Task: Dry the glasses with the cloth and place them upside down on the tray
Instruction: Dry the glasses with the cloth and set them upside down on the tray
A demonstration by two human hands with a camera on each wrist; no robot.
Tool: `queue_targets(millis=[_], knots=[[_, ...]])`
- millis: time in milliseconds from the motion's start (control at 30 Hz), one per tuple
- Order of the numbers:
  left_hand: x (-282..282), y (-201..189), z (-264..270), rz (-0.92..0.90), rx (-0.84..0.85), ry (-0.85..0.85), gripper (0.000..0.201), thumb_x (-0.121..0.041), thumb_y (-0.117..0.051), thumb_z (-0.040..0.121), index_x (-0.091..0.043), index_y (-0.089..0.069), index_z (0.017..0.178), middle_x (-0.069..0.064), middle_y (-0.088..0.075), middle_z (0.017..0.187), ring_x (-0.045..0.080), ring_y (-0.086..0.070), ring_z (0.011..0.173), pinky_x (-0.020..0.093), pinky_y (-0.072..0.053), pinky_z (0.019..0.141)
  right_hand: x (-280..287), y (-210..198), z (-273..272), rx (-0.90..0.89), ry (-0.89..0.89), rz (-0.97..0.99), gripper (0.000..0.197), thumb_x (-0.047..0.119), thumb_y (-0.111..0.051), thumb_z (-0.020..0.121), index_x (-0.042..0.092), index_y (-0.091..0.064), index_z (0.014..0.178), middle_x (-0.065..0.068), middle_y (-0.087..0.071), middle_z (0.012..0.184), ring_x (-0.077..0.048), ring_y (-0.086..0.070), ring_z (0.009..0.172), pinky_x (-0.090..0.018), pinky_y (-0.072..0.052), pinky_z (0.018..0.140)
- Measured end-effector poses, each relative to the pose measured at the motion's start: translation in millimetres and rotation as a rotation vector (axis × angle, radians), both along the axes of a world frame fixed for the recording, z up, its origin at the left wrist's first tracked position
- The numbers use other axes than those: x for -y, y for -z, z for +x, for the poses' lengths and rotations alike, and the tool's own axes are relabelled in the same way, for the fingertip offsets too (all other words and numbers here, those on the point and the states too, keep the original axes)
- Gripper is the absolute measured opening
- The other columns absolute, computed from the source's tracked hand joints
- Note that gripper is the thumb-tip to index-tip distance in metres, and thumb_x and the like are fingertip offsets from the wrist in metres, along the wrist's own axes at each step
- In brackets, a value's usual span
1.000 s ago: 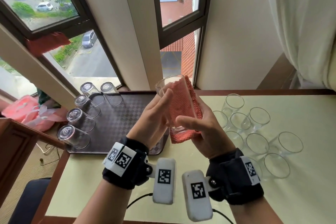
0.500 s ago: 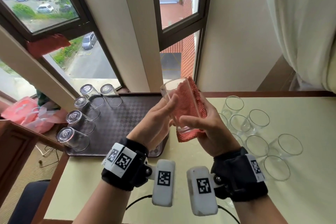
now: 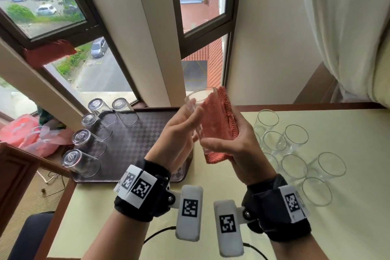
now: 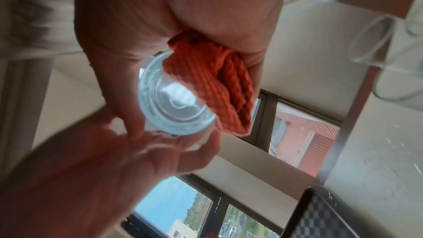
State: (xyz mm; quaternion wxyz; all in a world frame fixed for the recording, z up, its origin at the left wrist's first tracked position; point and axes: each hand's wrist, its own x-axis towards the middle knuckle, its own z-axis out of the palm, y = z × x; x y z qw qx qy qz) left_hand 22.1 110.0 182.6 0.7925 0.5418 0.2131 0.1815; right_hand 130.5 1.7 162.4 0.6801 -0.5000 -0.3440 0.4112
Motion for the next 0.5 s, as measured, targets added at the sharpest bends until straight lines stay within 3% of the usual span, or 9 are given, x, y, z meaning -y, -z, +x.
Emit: queue_targets(millis=[100,167,200,267,367,433,500], knots=[[2.9,-6.6,4.7,0.027,-0.002,0.019,0.045,-0.025,-0.058,0.094,0.004,-0.049,0.127,0.011,-0.067,0.123,0.017,-0.061,0.118,0.036,-0.050,0.095,-4.1,-0.2,0.4,0.272,0.135,-0.041,0.103,0.015,-0.090,0.064,0.019,-0.035,0.151,0.003,-0.058,0.138,-0.010,-0.056,0.128,-0.038,-0.053,0.102],[7.7,-8.4,7.1,0.041,0.029,-0.001,0.043,-0.023,-0.058,0.091,0.003,-0.050,0.125,0.010,-0.067,0.110,0.018,-0.066,0.108,0.029,-0.057,0.084,-6.0,1.0,0.1,0.287,0.093,-0.041,0.108,0.012,-0.091,0.064,0.018,-0.031,0.153,0.001,-0.057,0.141,-0.012,-0.055,0.130,-0.041,-0.050,0.105],[9.4,-9.0,6.9,0.040,0.041,-0.030,0.050,-0.025,-0.058,0.090,0.002,-0.048,0.132,0.013,-0.065,0.115,0.023,-0.065,0.112,0.031,-0.057,0.088,-5.7,0.1,-0.7,0.199,0.044,-0.022,0.101,0.007,-0.088,0.066,0.018,-0.034,0.151,-0.002,-0.059,0.137,-0.016,-0.057,0.128,-0.044,-0.050,0.105],[10.0,-7.9,5.3,0.056,0.064,-0.022,0.063,-0.036,-0.057,0.091,-0.002,-0.042,0.143,0.026,-0.056,0.132,0.038,-0.056,0.126,0.050,-0.051,0.102,-4.3,-3.1,-1.3,-0.035,-0.073,0.034,0.080,0.001,-0.076,0.071,0.017,-0.045,0.143,-0.009,-0.064,0.130,-0.026,-0.061,0.123,-0.048,-0.050,0.103],[7.8,-4.0,3.0,0.073,0.047,0.022,0.072,-0.046,-0.056,0.087,-0.005,-0.039,0.145,0.034,-0.048,0.135,0.045,-0.053,0.125,0.067,-0.039,0.106,-1.4,-0.6,0.4,-0.206,-0.134,0.051,0.072,-0.001,-0.071,0.070,0.014,-0.050,0.137,-0.017,-0.064,0.126,-0.035,-0.063,0.117,-0.048,-0.052,0.098],[4.6,-1.1,3.2,0.067,0.037,-0.033,0.066,-0.035,-0.057,0.090,-0.002,-0.039,0.144,0.029,-0.051,0.138,0.037,-0.052,0.130,0.064,-0.036,0.111,-1.8,-1.0,-0.2,-0.104,-0.028,0.007,0.078,0.003,-0.075,0.069,0.016,-0.048,0.140,-0.012,-0.064,0.127,-0.029,-0.063,0.118,-0.047,-0.053,0.099],[4.5,-0.5,5.1,0.078,0.041,-0.041,0.052,-0.024,-0.058,0.095,-0.002,-0.044,0.140,0.021,-0.055,0.139,0.029,-0.055,0.130,0.050,-0.041,0.112,-3.2,-0.4,-1.3,0.093,0.086,-0.036,0.094,0.010,-0.083,0.066,0.019,-0.040,0.149,-0.002,-0.061,0.134,-0.017,-0.060,0.125,-0.044,-0.052,0.102]])
